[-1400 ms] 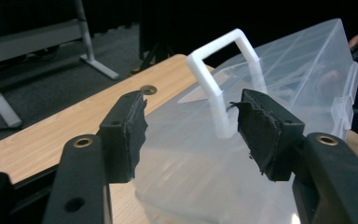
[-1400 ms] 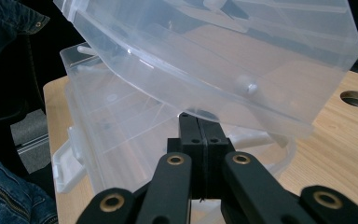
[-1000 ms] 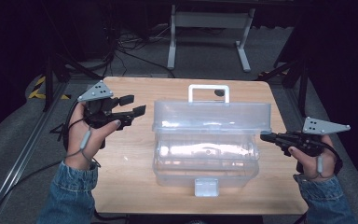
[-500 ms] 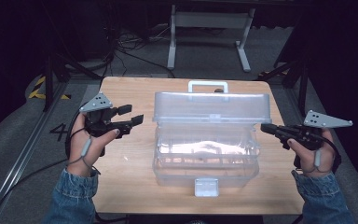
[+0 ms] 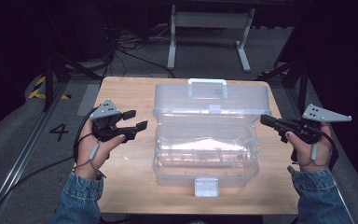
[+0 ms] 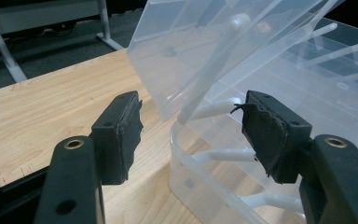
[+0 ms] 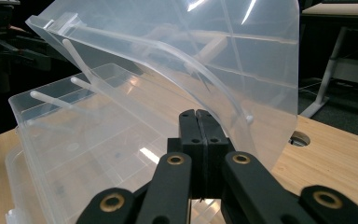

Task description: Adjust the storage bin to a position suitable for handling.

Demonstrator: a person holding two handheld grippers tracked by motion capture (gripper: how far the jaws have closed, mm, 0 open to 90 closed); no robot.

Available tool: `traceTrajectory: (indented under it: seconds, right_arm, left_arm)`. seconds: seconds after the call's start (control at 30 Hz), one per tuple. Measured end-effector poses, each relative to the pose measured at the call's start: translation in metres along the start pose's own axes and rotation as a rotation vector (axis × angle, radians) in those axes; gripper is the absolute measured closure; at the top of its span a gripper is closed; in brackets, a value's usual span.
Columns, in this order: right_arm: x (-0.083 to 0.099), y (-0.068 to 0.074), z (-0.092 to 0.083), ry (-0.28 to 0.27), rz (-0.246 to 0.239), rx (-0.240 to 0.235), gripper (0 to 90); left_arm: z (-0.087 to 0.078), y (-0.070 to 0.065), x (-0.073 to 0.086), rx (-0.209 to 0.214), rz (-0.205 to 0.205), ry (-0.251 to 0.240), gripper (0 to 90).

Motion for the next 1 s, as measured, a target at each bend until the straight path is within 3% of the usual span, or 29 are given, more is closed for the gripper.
traceTrajectory:
  seconds: [0.37,0.63,0.83,1.0]
  right_arm:
    - [-0.001,-0.001,0.001,-0.008,0.011,-0.001,90.0]
    - [-0.001,-0.002,0.001,-0.015,0.018,-0.007,90.0]
    - [0.0,-0.001,0.001,-0.017,0.021,-0.01,90.0]
    - [0.0,-0.001,-0.001,-0.018,0.018,-0.012,90.0]
  left_arm:
    - [0.012,-0.01,-0.019,0.01,0.012,-0.044,35.6]
    - [0.026,-0.018,-0.037,-0.013,0.007,-0.082,35.2]
    - [0.037,-0.019,-0.044,-0.047,0.009,-0.073,35.1]
    - [0.043,-0.016,-0.047,-0.048,0.004,-0.073,37.0]
Point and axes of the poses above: each handheld gripper's, and its own axes: z roughly forward along the jaws, x roughly out of its underside, y roughly to its left, the point moved 5 cm from there along z, roughly forward along the jaws, and after that the axes turned 11 degrees about y, right-handed, at the moved point
